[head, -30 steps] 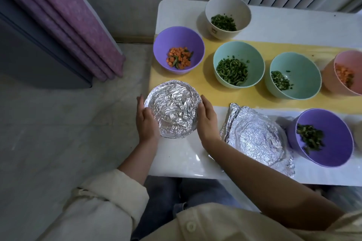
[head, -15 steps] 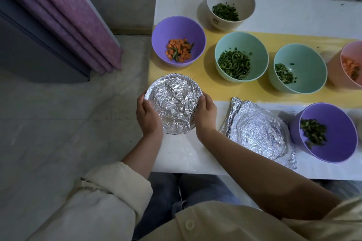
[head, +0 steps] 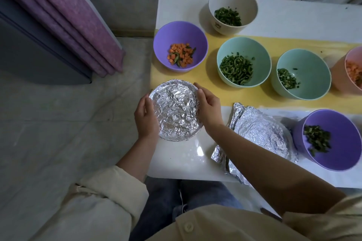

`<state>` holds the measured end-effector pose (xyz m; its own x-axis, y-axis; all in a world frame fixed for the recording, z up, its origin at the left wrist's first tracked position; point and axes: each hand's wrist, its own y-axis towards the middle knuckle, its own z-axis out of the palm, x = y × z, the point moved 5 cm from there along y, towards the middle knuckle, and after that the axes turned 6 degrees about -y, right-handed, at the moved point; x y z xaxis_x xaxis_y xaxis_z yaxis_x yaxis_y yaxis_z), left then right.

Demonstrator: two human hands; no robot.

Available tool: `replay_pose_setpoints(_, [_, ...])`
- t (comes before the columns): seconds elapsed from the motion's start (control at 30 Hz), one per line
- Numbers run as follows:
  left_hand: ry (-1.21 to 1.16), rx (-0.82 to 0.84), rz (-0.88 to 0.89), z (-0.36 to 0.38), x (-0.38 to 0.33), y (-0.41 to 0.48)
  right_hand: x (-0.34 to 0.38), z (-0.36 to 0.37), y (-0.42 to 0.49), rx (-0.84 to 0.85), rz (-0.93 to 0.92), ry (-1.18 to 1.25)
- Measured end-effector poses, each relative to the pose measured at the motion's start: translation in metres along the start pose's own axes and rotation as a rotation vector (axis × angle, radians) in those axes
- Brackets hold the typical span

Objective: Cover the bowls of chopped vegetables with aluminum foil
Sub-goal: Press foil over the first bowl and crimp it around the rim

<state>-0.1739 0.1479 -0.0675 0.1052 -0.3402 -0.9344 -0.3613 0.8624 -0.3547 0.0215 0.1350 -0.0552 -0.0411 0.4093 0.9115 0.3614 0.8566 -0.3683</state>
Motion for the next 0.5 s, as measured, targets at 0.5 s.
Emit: replay_pose_setpoints(0.5, [0.074,-0.011,0.063,-0.0008,0.0113,0.0083,-0.0034,0.0052,0.0034,0.004,0.017,0.008])
